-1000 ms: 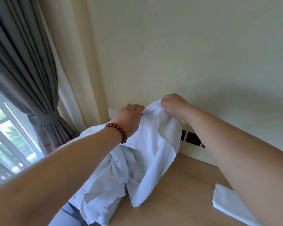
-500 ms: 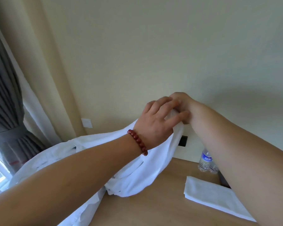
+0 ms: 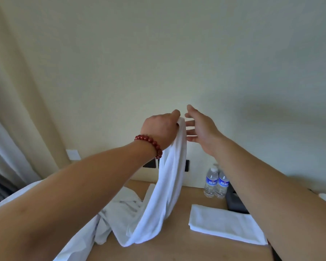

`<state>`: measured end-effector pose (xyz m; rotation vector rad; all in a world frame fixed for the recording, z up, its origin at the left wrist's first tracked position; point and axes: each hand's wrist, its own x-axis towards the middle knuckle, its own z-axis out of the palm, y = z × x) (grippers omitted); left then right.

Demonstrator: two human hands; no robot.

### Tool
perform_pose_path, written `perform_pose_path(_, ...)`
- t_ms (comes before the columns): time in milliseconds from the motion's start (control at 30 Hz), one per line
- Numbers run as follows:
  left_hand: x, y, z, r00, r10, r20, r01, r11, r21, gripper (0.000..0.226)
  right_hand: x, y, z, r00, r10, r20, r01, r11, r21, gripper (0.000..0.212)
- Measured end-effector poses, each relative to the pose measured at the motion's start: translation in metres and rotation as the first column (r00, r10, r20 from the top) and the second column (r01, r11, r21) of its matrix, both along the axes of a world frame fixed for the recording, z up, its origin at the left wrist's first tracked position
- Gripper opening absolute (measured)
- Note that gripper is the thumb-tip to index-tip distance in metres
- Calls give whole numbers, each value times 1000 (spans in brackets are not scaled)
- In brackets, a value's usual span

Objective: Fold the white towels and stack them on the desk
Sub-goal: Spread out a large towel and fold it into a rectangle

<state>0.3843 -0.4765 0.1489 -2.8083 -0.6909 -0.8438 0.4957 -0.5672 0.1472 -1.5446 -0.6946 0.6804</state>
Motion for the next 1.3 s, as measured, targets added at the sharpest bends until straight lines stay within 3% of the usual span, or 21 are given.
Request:
perform_pose_path(100,7,5,3,998,56,38,-53,994,-91,4,-7,-9,-16,978,-1,210,6,1000,-25,52)
perform_pose_path(200,15,5,14,1000,-2,26,5,993,-120,16,-16,-12,-19,912,-113,394,116,993,17,32)
perform_pose_path(267,16,7,21,995,-94,-46,88,991,-101,21,-17,-11,-14,888,-158,431,150,987,53,22)
perform_pose_path(333,14,10,28,989,-121,-79,114,990,-88,23,-16,-10,-13,875,-134,465,128,991,44,26)
perform_pose_path(433,13,14,35,993,-104,-56,100,992,-76,22,-17,-4,-13,851,-156,501,149,987,55,28)
perform_pose_path(567,10,15,40,993,-92,-74,90,995,-33,17,-26,12,-11,802,-230,552,227,971,75,8)
perform_pose_path(700,-2,23,46,997,-43,-68,45,999,20,25,-27,22,-16,743,-287,604,324,945,51,11)
perform_pose_path(900,-17,39,37,988,36,-150,-28,998,53,24,-23,29,-38,595,-117,795,391,907,-158,7)
perform_pose_path(1167,-45,74,11,982,34,-185,-10,992,129,22,6,14,-82,533,13,846,491,810,-321,31)
perform_pose_path(1300,-50,81,12,978,69,-196,-45,991,125,19,24,0,-95,546,11,837,545,754,-366,21)
